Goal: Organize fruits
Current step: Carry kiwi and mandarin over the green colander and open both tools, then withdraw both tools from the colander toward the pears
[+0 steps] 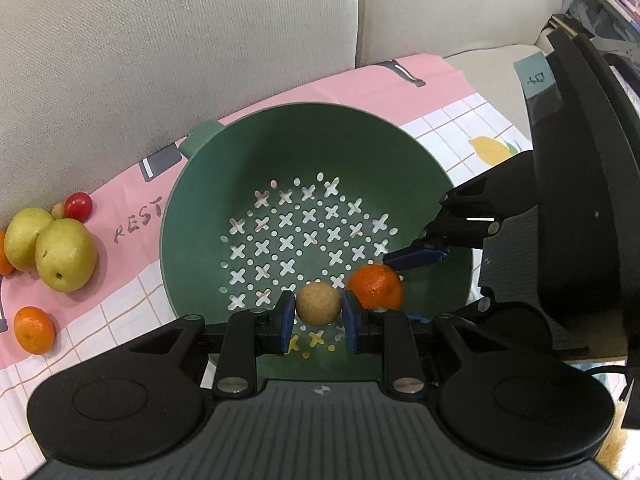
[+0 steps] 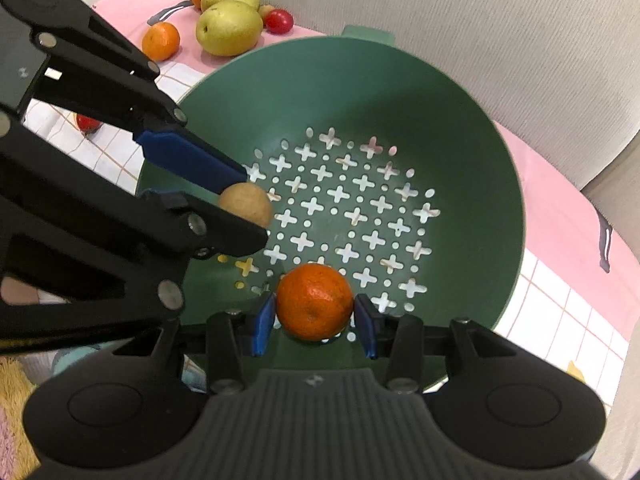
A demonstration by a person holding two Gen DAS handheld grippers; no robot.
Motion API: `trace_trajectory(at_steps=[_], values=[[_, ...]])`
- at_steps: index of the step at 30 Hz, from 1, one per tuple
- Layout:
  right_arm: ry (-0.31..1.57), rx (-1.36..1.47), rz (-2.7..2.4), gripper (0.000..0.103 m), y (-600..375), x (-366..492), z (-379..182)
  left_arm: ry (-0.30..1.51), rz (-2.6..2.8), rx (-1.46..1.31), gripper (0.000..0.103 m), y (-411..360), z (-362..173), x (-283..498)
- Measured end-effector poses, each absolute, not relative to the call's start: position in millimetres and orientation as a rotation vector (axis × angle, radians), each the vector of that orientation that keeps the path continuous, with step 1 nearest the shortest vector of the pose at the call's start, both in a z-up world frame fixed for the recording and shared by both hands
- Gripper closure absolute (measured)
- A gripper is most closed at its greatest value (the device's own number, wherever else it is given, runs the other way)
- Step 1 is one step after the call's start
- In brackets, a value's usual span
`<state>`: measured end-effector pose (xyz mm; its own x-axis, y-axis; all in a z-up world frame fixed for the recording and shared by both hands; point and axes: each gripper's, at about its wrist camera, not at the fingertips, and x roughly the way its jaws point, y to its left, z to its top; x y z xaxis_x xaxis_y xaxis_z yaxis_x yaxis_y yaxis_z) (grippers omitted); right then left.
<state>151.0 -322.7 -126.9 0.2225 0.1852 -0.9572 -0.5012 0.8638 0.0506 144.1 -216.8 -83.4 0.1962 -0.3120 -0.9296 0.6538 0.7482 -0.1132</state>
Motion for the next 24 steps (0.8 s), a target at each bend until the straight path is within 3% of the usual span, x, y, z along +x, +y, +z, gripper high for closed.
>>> trace_trajectory(at_steps=[14, 17, 19, 24], values=[[1.281, -0.283, 0.484, 0.063, -321.4, 152.0, -129.8, 1.227, -0.660, 0.393, 0.075, -216.9, -93.8, 142.1], [1.279, -0.294, 0.474, 0.060, -320.6, 151.5, -128.9, 1.223, -0.664, 0.390, 0.075, -215.6, -92.8, 142.4], [1.271, -0.306, 0.461, 0.051, -320.2, 150.9, -127.2, 1.215, -0.662, 0.387, 0.071, -214.3, -91.2, 142.0], [1.252, -0.321, 0.446, 0.049, -321.3, 148.9, -120.4, 1.192, -0.644, 0.383, 0.063, -209.8, -83.5, 139.6]])
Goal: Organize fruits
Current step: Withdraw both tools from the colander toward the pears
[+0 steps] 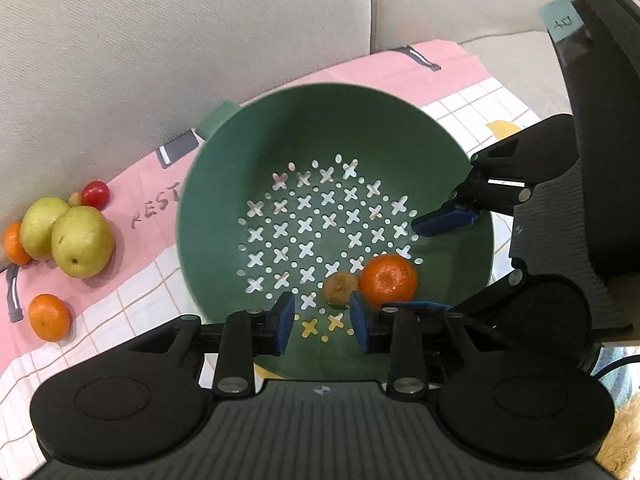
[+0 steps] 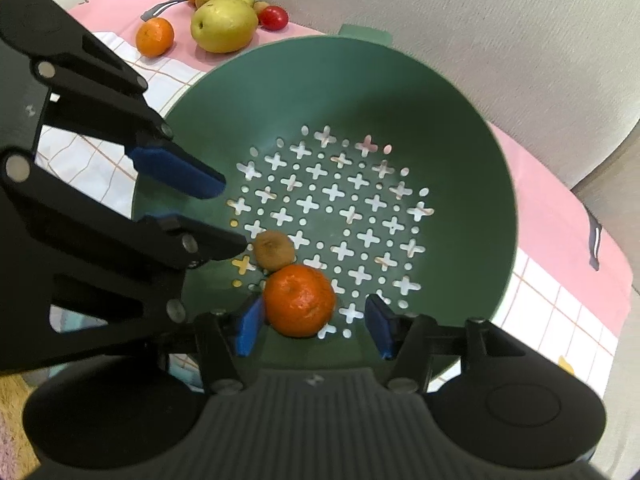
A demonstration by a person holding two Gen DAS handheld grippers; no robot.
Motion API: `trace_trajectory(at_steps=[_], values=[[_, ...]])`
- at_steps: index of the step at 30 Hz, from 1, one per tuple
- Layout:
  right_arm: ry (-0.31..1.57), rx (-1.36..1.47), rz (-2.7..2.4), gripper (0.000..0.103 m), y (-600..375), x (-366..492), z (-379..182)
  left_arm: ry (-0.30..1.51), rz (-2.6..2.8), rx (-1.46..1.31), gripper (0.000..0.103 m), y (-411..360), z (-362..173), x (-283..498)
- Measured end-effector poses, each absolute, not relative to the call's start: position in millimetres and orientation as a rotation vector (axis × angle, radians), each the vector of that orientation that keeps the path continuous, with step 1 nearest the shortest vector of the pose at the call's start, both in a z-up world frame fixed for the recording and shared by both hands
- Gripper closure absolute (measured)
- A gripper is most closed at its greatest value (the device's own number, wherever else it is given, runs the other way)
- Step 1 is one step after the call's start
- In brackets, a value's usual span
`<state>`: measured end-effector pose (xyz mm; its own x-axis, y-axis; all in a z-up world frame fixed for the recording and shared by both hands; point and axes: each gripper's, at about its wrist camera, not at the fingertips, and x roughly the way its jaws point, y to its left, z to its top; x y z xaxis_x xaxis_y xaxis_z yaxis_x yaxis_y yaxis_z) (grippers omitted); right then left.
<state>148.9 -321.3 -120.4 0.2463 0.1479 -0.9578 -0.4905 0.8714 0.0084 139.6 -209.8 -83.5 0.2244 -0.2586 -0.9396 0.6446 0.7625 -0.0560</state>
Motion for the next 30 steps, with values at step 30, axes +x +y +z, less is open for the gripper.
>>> trace_trajectory(at_steps=[30], values=[[0.857, -0.005, 0.257, 0.033, -253.2, 87.5, -38.3, 0.898, -0.419, 0.180, 0.056, -76.5, 17.7, 99.0]])
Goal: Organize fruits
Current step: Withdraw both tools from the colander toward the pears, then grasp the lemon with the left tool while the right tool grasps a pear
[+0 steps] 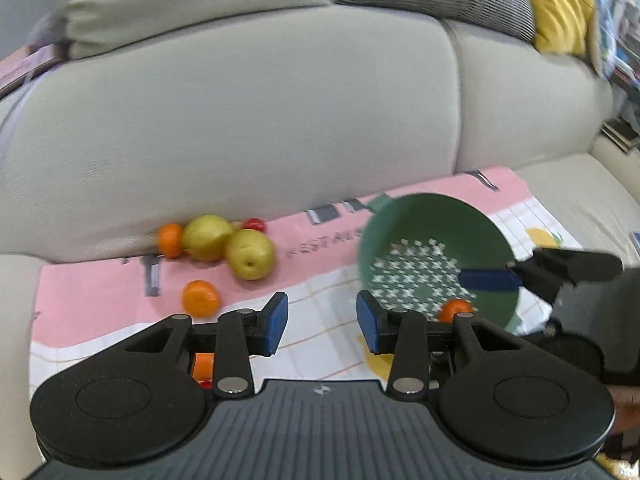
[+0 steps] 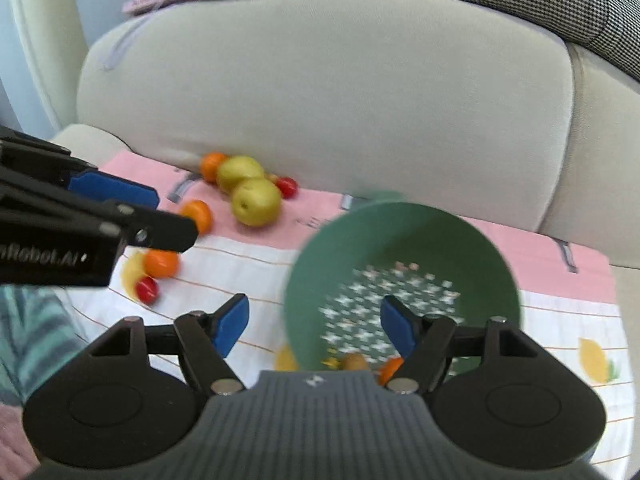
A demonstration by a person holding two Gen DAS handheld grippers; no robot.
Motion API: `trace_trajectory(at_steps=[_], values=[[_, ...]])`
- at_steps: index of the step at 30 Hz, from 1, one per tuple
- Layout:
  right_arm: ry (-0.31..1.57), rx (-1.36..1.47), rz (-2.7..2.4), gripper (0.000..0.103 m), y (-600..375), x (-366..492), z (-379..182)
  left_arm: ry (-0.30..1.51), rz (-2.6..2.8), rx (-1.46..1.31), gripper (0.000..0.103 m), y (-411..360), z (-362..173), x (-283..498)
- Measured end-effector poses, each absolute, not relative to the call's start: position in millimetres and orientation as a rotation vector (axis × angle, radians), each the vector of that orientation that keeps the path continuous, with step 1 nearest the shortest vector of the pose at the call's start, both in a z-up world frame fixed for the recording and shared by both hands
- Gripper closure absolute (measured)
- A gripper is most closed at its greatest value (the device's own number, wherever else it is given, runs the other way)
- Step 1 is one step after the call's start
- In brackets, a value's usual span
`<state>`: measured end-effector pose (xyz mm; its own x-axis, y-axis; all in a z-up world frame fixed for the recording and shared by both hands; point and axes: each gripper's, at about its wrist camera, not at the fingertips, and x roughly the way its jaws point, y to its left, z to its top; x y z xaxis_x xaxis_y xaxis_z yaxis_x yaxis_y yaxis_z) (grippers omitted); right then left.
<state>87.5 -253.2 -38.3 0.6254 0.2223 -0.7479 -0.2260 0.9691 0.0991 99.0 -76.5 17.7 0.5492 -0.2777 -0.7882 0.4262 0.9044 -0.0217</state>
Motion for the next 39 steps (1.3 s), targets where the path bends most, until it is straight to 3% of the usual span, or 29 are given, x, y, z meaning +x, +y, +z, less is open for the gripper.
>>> trace_trajectory(at_steps=[4, 26, 39], values=[[0.828, 0.005, 0.273, 0.029, -230.1, 85.3, -37.5, 0.884, -0.378, 0.132, 0.056, -52.6, 19.2, 102.5], [0.790, -0.138, 0.366, 0.029, -152.8, 136.1, -48.0, 0.911, -0.258, -0.004, 0.055, 25.0, -9.8, 157.5], [0.843, -0.145, 0.341, 0.033, -145.0, 203.1, -75.4, 0.969, -0.244, -0.088, 0.055, 47.8, -45.9, 206.1]])
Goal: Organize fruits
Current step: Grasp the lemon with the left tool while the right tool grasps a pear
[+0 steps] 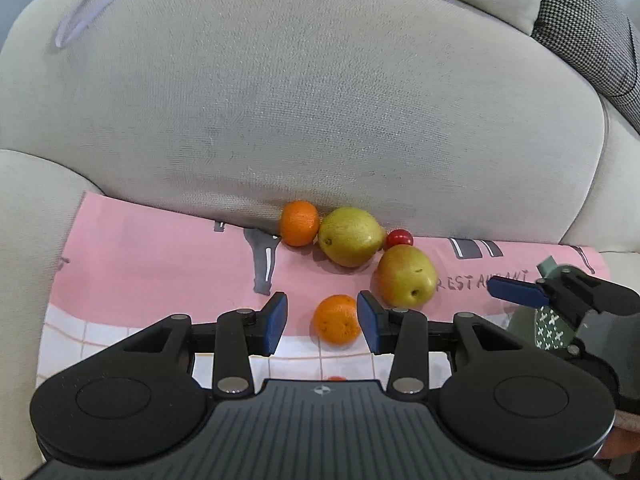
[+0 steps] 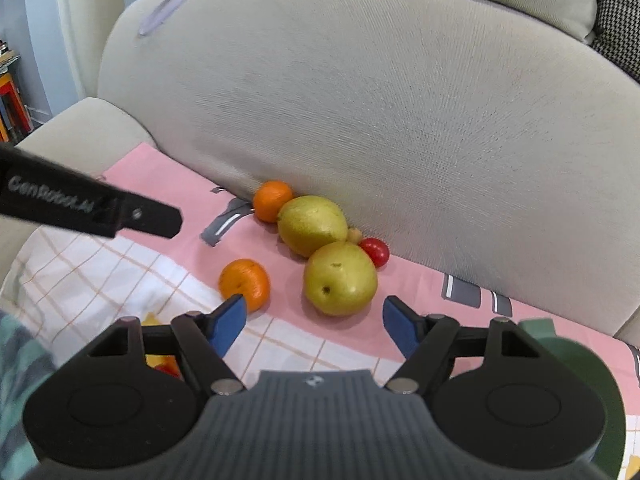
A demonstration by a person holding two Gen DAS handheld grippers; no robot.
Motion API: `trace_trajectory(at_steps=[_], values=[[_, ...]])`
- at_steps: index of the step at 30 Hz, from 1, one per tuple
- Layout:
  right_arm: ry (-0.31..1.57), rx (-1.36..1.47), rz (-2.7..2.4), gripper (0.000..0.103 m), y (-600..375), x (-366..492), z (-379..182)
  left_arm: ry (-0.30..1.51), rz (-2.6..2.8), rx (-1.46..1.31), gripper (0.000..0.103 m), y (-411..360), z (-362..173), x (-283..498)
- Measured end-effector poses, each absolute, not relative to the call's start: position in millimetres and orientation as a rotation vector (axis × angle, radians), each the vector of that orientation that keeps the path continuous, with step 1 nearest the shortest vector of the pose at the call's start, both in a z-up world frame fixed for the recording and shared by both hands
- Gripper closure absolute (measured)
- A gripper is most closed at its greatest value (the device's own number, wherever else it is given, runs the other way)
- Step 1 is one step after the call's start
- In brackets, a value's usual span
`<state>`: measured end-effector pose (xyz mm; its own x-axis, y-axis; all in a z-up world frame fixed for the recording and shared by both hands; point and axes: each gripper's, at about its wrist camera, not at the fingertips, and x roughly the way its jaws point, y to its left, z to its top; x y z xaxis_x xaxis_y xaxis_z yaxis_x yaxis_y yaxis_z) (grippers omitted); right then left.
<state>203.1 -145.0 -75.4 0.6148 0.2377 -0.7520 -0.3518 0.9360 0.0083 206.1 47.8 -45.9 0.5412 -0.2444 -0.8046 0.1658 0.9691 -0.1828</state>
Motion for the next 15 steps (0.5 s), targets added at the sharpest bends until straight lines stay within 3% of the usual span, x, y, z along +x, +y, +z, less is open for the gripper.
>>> trace_trajectory(at_steps=[15], values=[[1.003, -0.086, 0.304, 0.036, -138.2, 275.4, -124.3, 0.985, -0.325, -0.168, 0.055, 33.7, -87.4, 259.1]])
